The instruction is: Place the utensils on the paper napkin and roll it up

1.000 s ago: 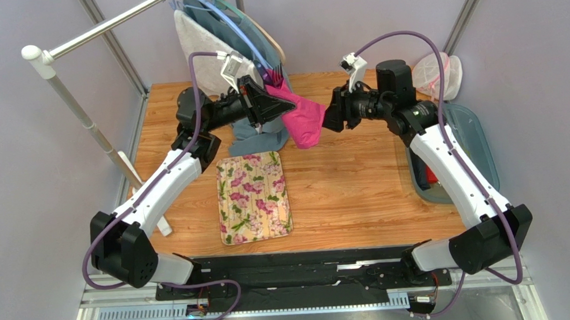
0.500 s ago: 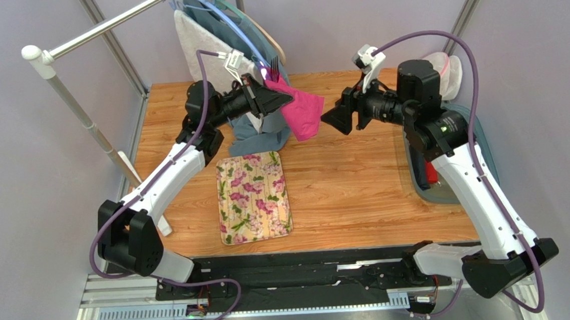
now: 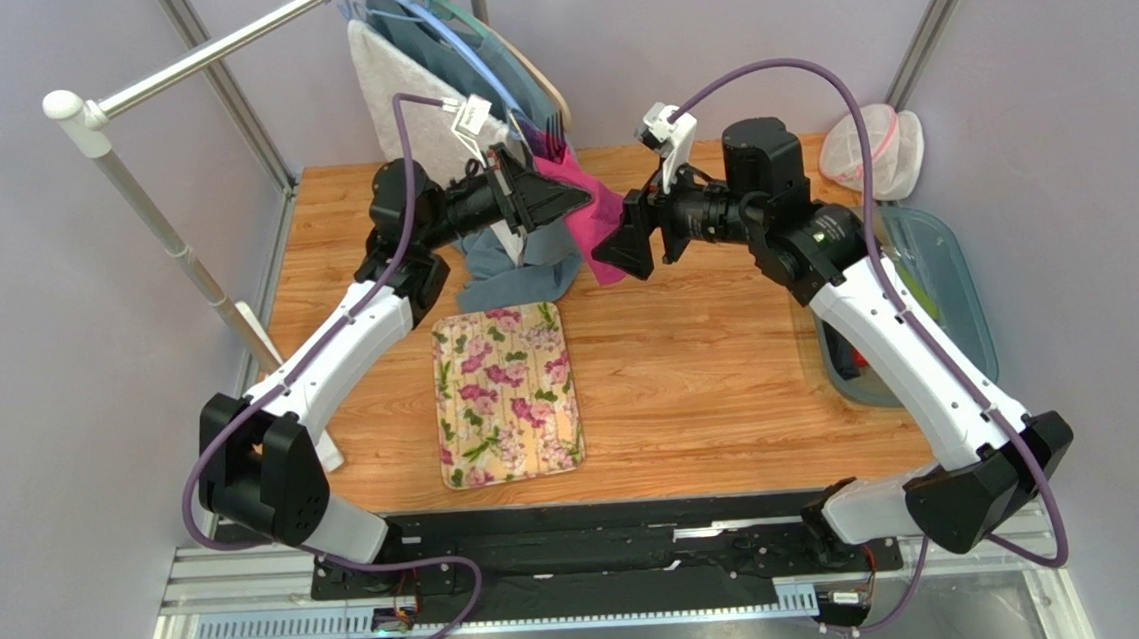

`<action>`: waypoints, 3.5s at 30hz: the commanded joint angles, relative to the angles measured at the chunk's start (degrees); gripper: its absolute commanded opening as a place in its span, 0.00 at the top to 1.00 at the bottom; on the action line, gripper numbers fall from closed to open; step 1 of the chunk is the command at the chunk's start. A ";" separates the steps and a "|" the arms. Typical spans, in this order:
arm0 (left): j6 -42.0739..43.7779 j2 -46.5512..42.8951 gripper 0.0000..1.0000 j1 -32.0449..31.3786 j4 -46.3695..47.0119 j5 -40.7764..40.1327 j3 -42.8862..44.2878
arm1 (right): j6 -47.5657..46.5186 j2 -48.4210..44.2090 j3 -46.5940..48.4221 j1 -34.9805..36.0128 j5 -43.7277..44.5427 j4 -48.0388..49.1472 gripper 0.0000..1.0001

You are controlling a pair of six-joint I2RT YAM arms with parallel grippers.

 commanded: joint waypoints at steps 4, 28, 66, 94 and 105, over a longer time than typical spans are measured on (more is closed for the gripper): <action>-1.60 -2.61 1.00 -0.34 8.52 4.27 2.82 | -0.62 -2.13 -1.72 0.45 -8.05 6.22 0.35; -3.01 -2.53 1.00 -2.62 16.00 12.71 5.81 | 5.80 -2.74 -4.53 0.37 -13.94 10.53 0.55; 1.13 -5.08 0.36 -0.51 5.45 4.53 0.54 | 15.30 -1.78 0.65 -0.78 -19.93 17.13 1.00; -8.46 1.52 0.56 -2.62 18.55 8.23 5.81 | 16.88 -0.28 1.44 -0.60 -20.63 21.52 1.00; -9.86 2.40 1.00 -2.80 21.01 9.54 7.66 | 14.68 -0.02 2.59 -0.60 -19.75 22.05 1.00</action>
